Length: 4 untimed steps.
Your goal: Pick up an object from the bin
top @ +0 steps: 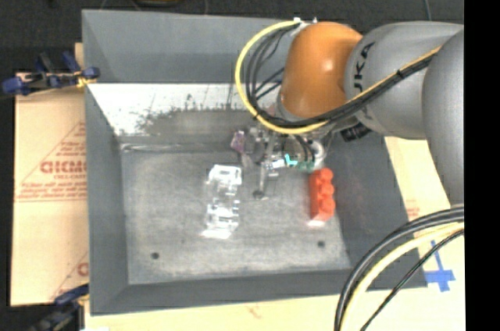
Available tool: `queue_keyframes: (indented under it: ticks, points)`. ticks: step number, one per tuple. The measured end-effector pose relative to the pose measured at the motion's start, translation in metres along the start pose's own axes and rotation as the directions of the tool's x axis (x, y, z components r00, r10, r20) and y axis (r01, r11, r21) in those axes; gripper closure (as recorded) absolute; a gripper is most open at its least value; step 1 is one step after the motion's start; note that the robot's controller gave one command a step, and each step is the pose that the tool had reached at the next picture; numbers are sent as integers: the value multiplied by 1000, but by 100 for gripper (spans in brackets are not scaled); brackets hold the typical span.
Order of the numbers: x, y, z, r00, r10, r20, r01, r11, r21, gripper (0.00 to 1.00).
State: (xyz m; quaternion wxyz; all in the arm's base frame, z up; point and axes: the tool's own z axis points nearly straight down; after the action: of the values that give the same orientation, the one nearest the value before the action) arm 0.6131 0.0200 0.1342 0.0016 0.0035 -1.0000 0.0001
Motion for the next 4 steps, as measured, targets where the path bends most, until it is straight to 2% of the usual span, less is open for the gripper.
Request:
queue_keyframes:
  ticks: [1,2,3,4]
  points:
    - [-29,-84,66,1000,10,8,-10,1000,4,0]
    - [-32,-114,32,954,301,11,-301,954,-2,0]
    - [-33,-121,33,835,550,9,-550,835,-5,0]
    - [-39,-135,63,734,679,-2,-679,734,0,0]
